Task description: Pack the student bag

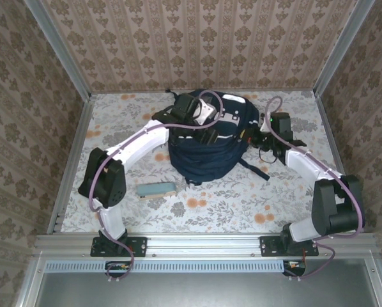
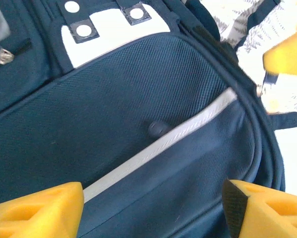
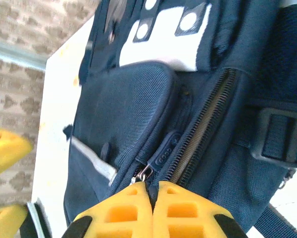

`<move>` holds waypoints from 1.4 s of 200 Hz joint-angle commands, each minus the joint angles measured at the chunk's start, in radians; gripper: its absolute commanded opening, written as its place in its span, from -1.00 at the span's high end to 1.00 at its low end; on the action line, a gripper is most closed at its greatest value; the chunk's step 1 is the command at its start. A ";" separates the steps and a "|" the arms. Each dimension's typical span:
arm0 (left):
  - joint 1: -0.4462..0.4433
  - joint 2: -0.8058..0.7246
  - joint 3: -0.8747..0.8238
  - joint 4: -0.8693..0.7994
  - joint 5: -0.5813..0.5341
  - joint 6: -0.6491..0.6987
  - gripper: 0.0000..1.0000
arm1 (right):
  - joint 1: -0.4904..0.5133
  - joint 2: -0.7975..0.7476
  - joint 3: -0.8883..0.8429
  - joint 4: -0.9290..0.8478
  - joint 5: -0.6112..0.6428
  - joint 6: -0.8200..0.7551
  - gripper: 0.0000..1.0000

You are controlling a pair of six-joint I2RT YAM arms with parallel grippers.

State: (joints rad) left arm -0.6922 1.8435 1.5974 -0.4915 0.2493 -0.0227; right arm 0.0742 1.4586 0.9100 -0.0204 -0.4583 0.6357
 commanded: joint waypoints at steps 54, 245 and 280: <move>-0.001 0.103 0.087 -0.050 0.190 0.286 -0.47 | -0.091 0.116 0.191 -0.012 -0.020 -0.041 1.00; 0.002 0.233 0.134 0.163 0.059 0.085 1.00 | 0.108 -0.061 -0.017 -0.032 -0.085 -0.184 1.00; 0.007 0.227 0.119 0.178 0.058 0.072 1.00 | 0.172 -0.153 -0.085 0.024 -0.074 -0.156 1.00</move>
State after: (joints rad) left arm -0.6930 2.0987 1.7210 -0.4973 0.3695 0.1261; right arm 0.1627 1.4075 0.8589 -0.0505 -0.3603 0.4747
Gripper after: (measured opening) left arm 0.070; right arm 0.059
